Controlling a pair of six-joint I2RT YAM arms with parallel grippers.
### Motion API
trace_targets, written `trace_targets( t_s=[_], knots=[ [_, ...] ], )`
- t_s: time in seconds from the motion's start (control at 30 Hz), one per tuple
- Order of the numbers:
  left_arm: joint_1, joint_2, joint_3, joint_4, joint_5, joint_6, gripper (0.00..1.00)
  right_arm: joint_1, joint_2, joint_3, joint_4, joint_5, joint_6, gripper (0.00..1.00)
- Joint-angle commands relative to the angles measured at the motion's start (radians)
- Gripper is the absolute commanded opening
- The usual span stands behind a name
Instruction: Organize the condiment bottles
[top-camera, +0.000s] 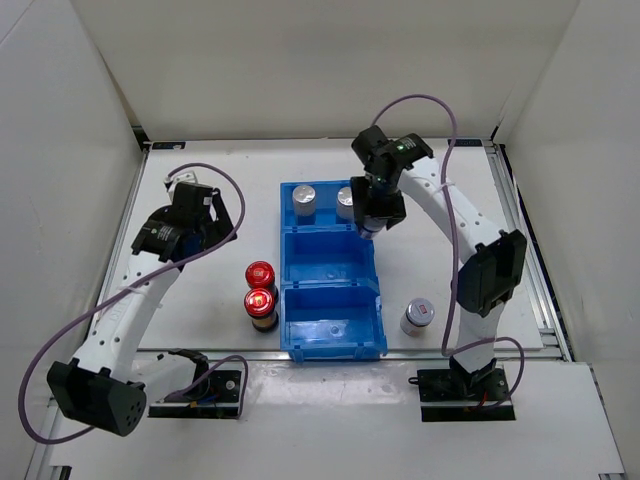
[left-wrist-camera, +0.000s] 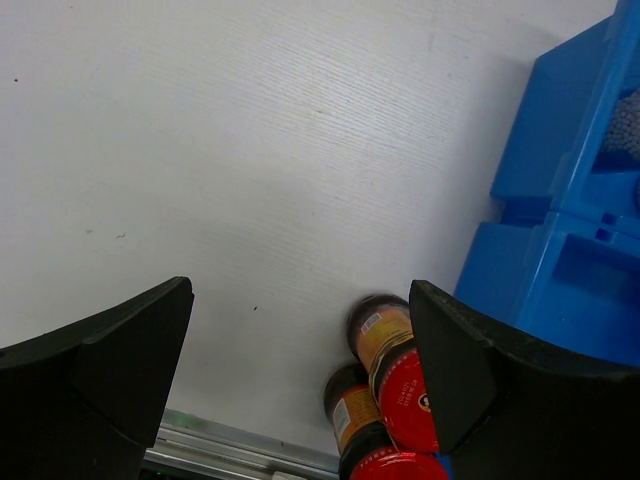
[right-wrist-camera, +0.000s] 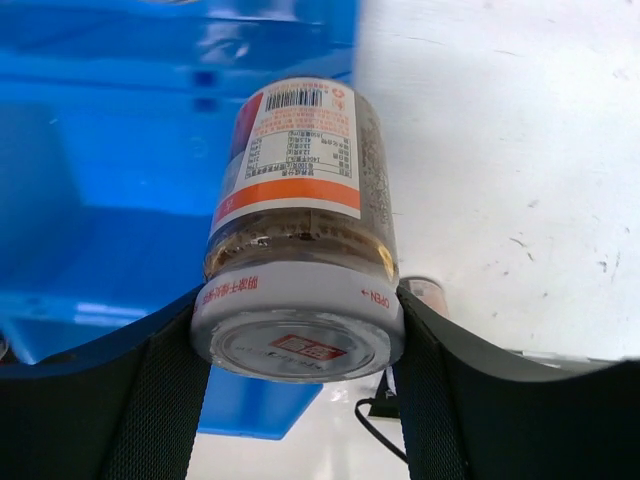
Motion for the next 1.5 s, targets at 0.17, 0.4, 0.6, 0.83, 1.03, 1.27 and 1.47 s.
trace_targets(
  t_s=[0.17,0.4,0.6,0.83,1.03,1.27,1.47],
  knots=[
    [-0.026,-0.066,-0.025,0.019,-0.039,-0.008,1.0,0.089,0.016,0.104,-0.254,-0.052,-0.073,0.01],
    [-0.035,-0.075,-0.034,0.019,-0.048,-0.008,1.0,0.098,0.091,0.114,-0.243,-0.159,-0.152,0.01],
    [-0.054,-0.075,-0.034,0.019,-0.084,0.014,1.0,0.098,0.153,0.038,-0.167,-0.176,-0.215,0.01],
    [-0.063,-0.075,-0.016,0.019,-0.104,0.032,1.0,0.098,0.203,-0.048,-0.119,-0.176,-0.225,0.01],
    [-0.063,-0.075,-0.016,0.019,-0.104,0.032,1.0,0.098,0.212,-0.111,-0.084,-0.167,-0.225,0.12],
    [-0.063,-0.075,-0.025,0.019,-0.104,0.032,1.0,0.098,0.212,-0.099,-0.073,-0.167,-0.225,0.51],
    [-0.063,-0.075,-0.034,0.019,-0.104,0.032,1.0,0.107,0.183,-0.048,-0.102,-0.133,-0.203,0.67]
  ],
)
